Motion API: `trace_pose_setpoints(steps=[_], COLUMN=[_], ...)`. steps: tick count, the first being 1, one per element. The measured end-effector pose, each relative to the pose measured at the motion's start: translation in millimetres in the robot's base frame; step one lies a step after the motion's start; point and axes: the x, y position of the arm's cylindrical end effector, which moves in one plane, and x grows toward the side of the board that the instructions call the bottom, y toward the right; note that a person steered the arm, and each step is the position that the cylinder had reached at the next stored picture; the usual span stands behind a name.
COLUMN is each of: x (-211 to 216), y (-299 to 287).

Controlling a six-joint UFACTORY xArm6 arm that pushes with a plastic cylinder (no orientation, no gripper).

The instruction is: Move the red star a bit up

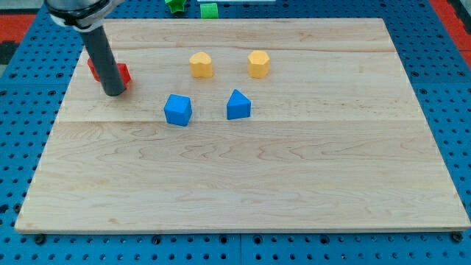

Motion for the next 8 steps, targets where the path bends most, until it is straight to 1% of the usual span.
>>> trace_pose_setpoints(steps=[1,2,3,4,5,6,7,8], x=[1.8,-26.4,-42.9,-20.4,9.2,-11.5,-13.2,-35.0], y=[-41.8,-31.7,8.1,5.3,-10.1,37.6,61.3,51.8])
